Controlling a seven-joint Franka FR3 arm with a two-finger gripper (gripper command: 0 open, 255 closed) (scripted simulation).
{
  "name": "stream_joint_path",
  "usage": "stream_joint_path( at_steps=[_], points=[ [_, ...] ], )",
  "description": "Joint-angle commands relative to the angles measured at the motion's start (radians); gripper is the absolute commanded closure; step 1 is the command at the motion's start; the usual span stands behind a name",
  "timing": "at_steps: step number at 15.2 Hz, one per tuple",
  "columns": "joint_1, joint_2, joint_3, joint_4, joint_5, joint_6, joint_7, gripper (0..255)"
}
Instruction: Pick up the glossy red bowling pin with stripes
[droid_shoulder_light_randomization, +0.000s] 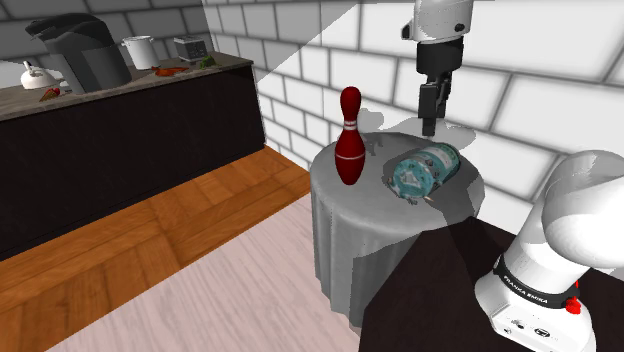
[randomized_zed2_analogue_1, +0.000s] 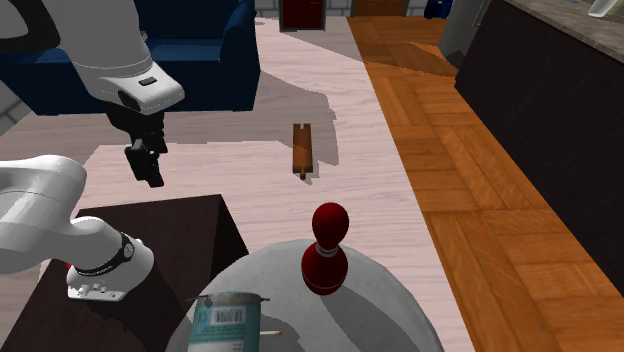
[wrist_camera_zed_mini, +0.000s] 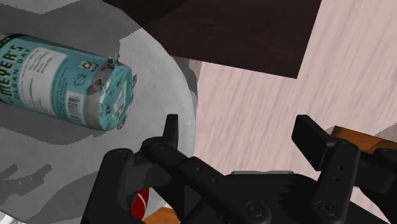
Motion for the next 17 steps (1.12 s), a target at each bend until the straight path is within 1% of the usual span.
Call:
stream_joint_path(
  at_steps=[1, 9, 13, 17],
  points=[
    [0.000, 0.000, 0.000, 0.000, 0.000, 0.000, 0.000, 0],
    [-0.040, 0.220, -0.083, 0.102, 0.014, 0.229, -0.028, 0],
    [-0.052, 0.335, -0.125, 0.177, 0.039, 0.320, -0.050, 0],
    [-0.060, 0.450, -0.167, 0.267, 0.078, 0.396, -0.077, 0]
  ],
)
